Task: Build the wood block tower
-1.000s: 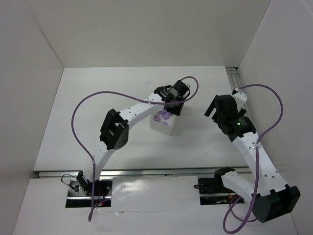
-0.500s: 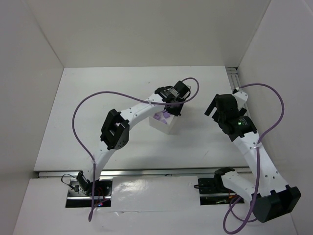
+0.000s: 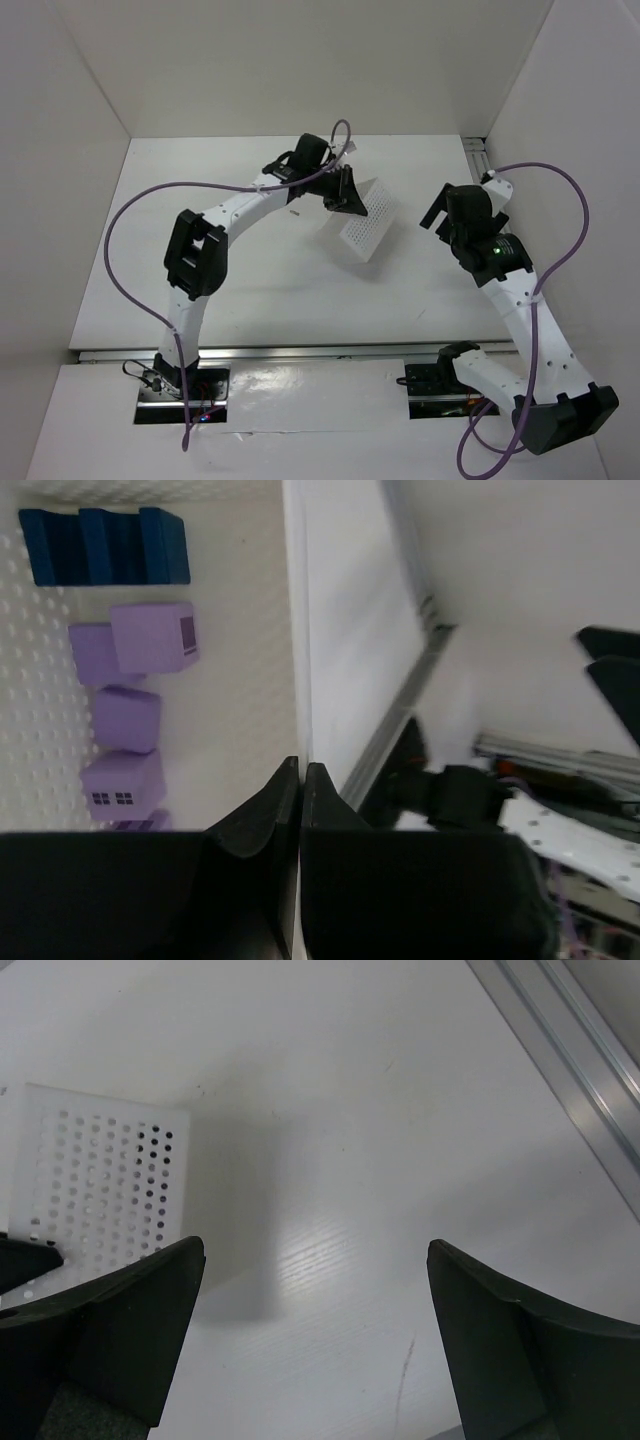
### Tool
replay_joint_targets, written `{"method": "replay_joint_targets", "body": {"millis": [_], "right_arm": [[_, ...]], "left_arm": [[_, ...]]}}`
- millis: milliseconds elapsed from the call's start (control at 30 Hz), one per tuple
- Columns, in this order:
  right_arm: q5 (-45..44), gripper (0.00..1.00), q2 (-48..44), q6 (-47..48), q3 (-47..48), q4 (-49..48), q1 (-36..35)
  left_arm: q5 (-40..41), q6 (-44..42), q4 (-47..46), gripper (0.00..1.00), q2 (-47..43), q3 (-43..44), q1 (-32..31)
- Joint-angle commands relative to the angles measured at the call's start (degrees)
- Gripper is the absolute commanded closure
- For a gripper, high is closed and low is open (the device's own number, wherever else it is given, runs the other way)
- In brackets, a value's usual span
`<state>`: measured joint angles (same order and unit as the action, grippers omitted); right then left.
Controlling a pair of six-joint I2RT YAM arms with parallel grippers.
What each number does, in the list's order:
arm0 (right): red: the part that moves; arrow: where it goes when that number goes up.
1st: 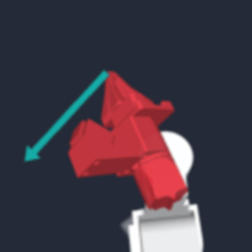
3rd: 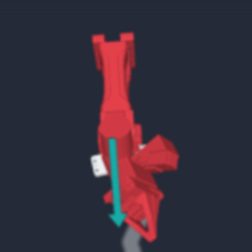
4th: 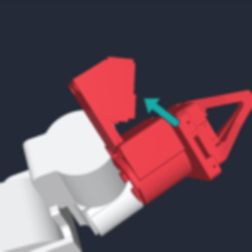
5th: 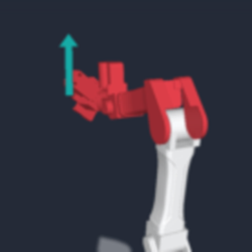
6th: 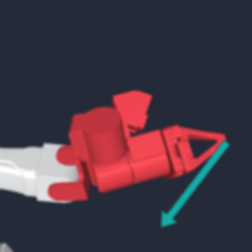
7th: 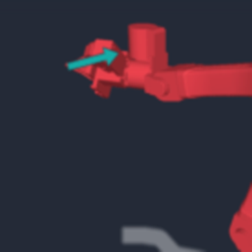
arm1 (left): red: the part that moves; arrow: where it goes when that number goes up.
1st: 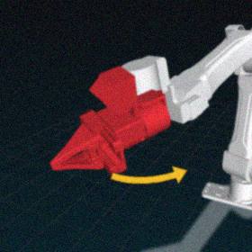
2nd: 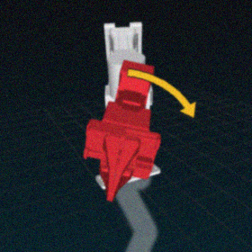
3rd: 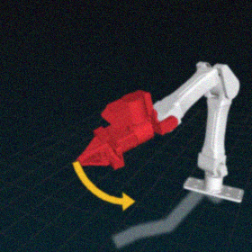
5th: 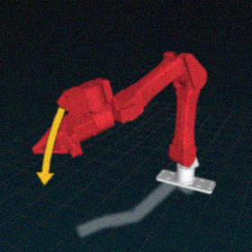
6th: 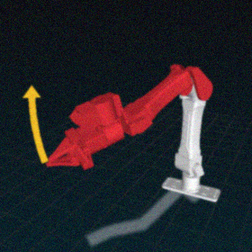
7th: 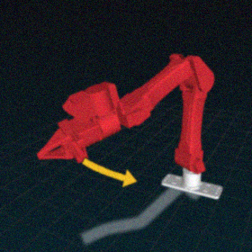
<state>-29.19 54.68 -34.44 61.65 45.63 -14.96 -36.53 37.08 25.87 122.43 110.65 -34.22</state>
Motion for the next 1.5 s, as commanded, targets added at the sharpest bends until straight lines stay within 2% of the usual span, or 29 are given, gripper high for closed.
{"method": "replay_joint_targets", "body": {"millis": [0, 33, 67, 100, 133, 167, 200, 267, 333, 367, 467, 567, 600, 733, 1033, 1467], "right_arm": [[1.1, 0.01, -0.4, 0.6, 3.2, 0.3, 0.3], [1.2, 0.01, -0.4, 0.6, 3.2, 0.3, 0.3], [0.6, 0.01, -0.4, 0.6, 3.2, 0.3, 0.3], [0.6, 0.01, -0.4, 0.6, 3.7, 0.3, 0.3], [0.1, 0.01, -0.4, 0.6, 3.7, 0.9, 0.3], [0.1, 0.01, -0.4, 0.6, 3.7, 0.9, 0.3], [0.1, 0.01, -0.4, 0.6, 4.3, 0.9, 0.3], [1.5, 0.01, -1.1, 0.6, 4.3, 0.3, 0.3], [2.3, 0.01, -1.1, 0.6, 4.3, -0.4, 0.3], [2.3, 0.01, -1.1, 0.6, 4.3, -0.4, 0.3], [2.3, 0.01, -1.1, 0.1, 4.3, 0.2, 0.3], [2.3, 0.01, -1.7, 0.1, 3.7, -0.4, 0.3], [2.3, 0.01, -1.7, 0.1, 3.7, -0.4, 0.3], [2.3, 0.01, -1.7, 0.1, 3.1, -0.4, 0.3], [2.3, 0.01, -1.1, -0.5, 3.1, 0.2, 0.3], [1.2, 0.01, -0.6, -0.5, 3.1, 0.7, 0.3]], "left_arm": [[-20.1, 18.4, -32.4, 1.00, -3.6, -10.7, 2.4], [-22.3, 25.2, -38.1, 1.00, -3.6, -12.8, 3.2], [-23.2, 28.0, -43.0, 1.00, -3.6, -14.3, 3.2], [-24.0, 31.1, -52.0, 1.00, -2.7, -16.3, 3.9], [-25.5, 37.2, -56.6, 1.00, -1.6, -17.3, 4.5], [-25.5, 40.7, -61.9, 1.00, -1.1, -19.6, 4.5], [-26.2, 43.8, -72.8, 1.00, -0.4, -20.5, 5.0], [-26.2, 53.6, -83.6, 1.00, 1.7, -22.4, 5.7], [-26.2, 59.0, -95.5, 1.00, 3.2, -23.6, 5.7], [-25.5, 62.8, -98.3, 1.00, 4.6, -24.1, 5.7], [-24.9, 65.8, -105.7, 1.00, 6.1, -25.0, 6.3], [-24.9, 69.1, -109.1, 1.00, 8.8, -25.0, 6.3], [-24.9, 70.5, -113.7, 1.00, 9.7, -25.0, 6.3], [-23.0, 76.8, -122.4, 1.00, 15.4, -20.1, 6.3], [-17.8, 84.5, -131.1, 1.00, 19.7, -18.8, 6.8], [-14.2, 85.9, -131.6, 1.00, 17.8, -20.4, 6.3]]}}
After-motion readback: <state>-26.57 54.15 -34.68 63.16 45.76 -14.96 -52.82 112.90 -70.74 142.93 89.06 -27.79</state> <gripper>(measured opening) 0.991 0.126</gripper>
